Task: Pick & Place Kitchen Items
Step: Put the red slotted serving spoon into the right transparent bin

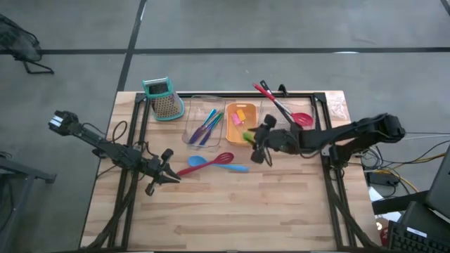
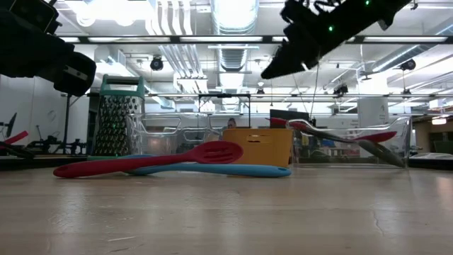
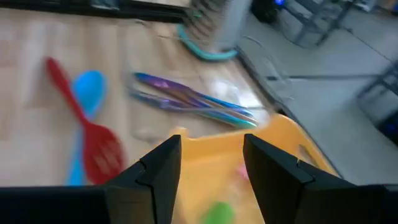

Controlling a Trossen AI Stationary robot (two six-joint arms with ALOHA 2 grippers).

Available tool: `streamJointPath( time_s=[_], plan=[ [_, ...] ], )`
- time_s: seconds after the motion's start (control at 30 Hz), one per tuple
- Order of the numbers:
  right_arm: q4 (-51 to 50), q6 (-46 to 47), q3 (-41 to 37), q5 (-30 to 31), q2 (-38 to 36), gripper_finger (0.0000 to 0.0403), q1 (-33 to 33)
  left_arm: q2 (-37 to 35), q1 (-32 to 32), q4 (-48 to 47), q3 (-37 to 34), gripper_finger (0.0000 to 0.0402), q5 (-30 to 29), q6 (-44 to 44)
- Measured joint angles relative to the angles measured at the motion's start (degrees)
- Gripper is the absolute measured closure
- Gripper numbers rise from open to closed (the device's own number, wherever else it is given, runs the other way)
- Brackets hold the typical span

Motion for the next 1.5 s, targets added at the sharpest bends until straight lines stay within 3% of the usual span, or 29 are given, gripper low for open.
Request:
streamJointPath(
  time_s=[0.27, 0.43, 0.67, 0.97, 1.5],
  plan=[
    [0.8, -1.3, 9.7, -0.2, 9.1, 0.0223, 6.5, 0.0, 0.0, 0.0, 0.0, 0.0351, 0.0, 0.0],
    [-5.6, -5.7, 19.5, -0.2, 18.0, 0.0211, 8.9, 0.0, 0.0, 0.0, 0.0, 0.0351, 0.0, 0.0],
    [-12.9, -9.4, 33.1, -1.3, 31.2, 0.0203, 8.7, 0.0, 0.0, 0.0, 0.0, 0.0351, 0.0, 0.0],
    [-17.5, -14.7, 47.4, -4.0, 44.3, 0.0224, 9.5, 0.0, 0.0, 0.0, 0.0, 0.0351, 0.0, 0.0],
    [-28.2, -16.3, 62.1, -5.3, 60.2, 0.0245, 7.5, 0.0, 0.0, 0.0, 0.0, 0.0351, 0.0, 0.0]
  ],
)
